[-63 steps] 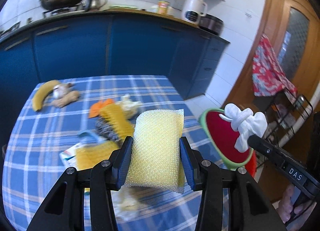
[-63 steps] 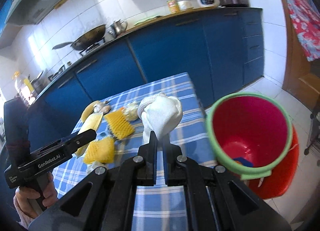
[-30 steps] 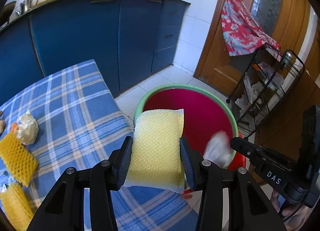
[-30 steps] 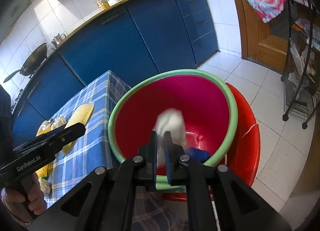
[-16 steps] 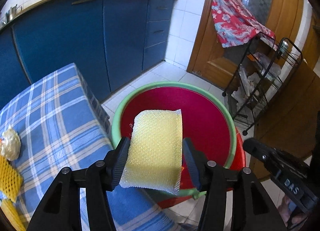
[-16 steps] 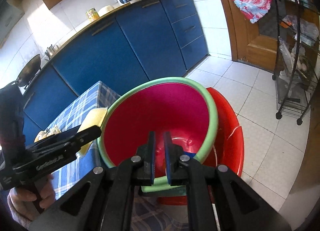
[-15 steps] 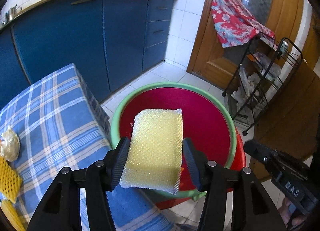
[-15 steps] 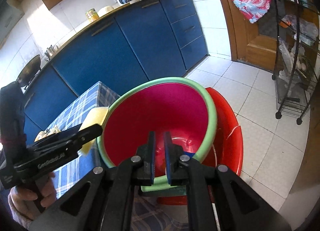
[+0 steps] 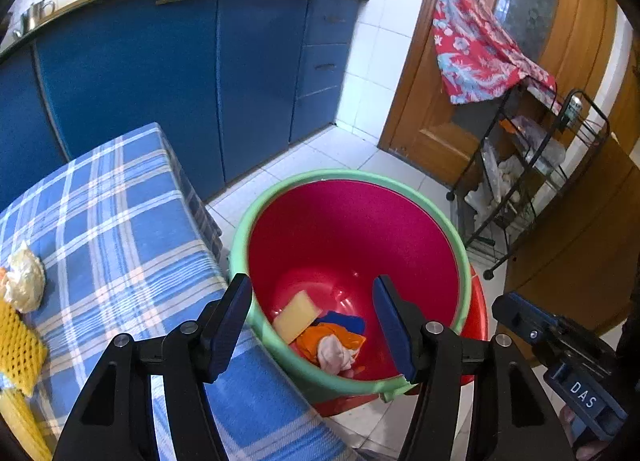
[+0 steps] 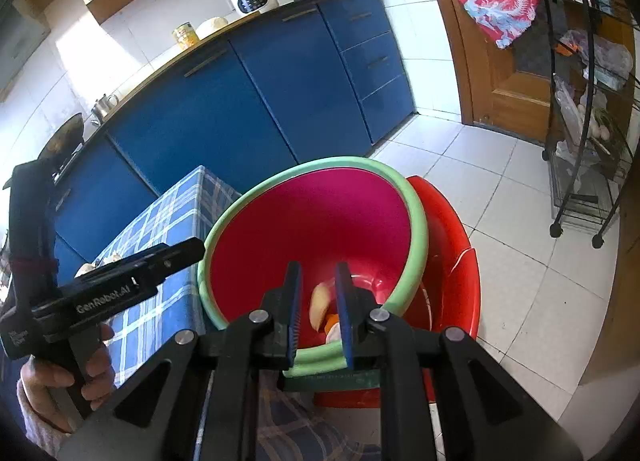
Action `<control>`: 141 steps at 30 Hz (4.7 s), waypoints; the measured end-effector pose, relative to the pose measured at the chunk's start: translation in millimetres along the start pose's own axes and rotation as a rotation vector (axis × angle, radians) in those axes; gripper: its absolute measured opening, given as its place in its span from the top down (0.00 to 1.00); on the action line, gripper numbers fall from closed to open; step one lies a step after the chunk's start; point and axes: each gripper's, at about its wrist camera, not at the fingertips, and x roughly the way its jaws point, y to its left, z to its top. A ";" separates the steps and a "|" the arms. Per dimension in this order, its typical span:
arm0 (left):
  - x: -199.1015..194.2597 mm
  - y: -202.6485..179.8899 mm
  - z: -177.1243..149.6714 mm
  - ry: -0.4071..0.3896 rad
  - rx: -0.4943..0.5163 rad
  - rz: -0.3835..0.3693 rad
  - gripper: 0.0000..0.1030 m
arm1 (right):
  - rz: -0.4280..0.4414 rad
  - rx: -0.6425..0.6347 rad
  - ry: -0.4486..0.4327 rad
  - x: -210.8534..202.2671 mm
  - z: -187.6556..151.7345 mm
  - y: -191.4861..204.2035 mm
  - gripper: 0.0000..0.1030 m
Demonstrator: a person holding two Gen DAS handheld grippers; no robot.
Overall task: Collect trash
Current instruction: 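Open the right tool then the left tool to drop items into the bucket, then move both tools back over the table toward the remaining trash, then grasp the yellow foam net with the left tool, then grasp the crumpled white paper with the right tool while the left tool holds the foam net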
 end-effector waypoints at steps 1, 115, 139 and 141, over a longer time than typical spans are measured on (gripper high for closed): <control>-3.4 2.0 -1.1 -0.003 -0.007 0.005 0.37 | 0.002 -0.006 -0.001 -1.3 -0.2 1.9 0.79; -276.0 256.9 -228.3 -0.331 -0.651 0.286 0.89 | 0.337 -0.419 0.288 -10.9 -139.4 280.4 0.56; -251.5 280.0 -239.1 -0.284 -0.691 0.291 0.89 | 0.314 -0.446 0.366 53.1 -163.4 306.9 0.51; -250.4 280.6 -237.9 -0.280 -0.691 0.294 0.89 | 0.330 -0.450 0.368 52.6 -165.0 308.7 0.59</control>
